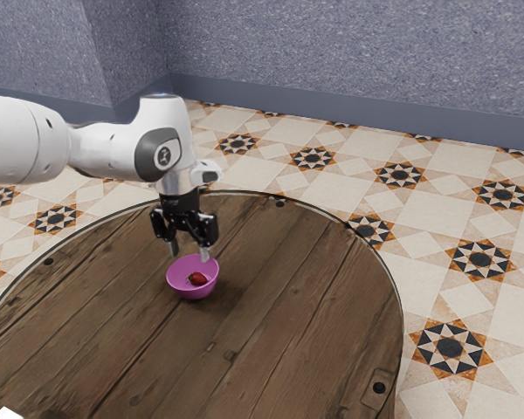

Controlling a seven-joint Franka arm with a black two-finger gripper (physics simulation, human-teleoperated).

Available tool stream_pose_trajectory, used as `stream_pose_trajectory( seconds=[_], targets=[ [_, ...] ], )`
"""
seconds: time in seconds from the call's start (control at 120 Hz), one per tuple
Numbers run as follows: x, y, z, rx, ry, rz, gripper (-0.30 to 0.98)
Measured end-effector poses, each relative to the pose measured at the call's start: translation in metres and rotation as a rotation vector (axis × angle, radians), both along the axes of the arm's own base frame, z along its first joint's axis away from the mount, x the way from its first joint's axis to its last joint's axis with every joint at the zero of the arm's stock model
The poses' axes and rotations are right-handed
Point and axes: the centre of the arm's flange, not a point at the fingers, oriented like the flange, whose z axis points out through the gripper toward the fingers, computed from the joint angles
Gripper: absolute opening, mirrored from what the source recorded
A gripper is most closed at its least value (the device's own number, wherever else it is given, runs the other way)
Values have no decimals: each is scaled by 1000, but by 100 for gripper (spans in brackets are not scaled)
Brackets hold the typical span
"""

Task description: Take strawberry from the bowl

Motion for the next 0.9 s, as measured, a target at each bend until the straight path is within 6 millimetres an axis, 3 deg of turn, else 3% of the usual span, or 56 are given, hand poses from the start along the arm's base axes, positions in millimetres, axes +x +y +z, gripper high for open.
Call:
stream_pose_trajectory(
  seconds=[0.125,0.342,0.8,0.9],
  targets=[
    [5,11,-27,14,7,17,42],
    [17,13,-63,34,8,15,37],
    [30,16,-92,50,-10,11,31],
    [31,18,-97,50,-1,12,41]
  ],
)
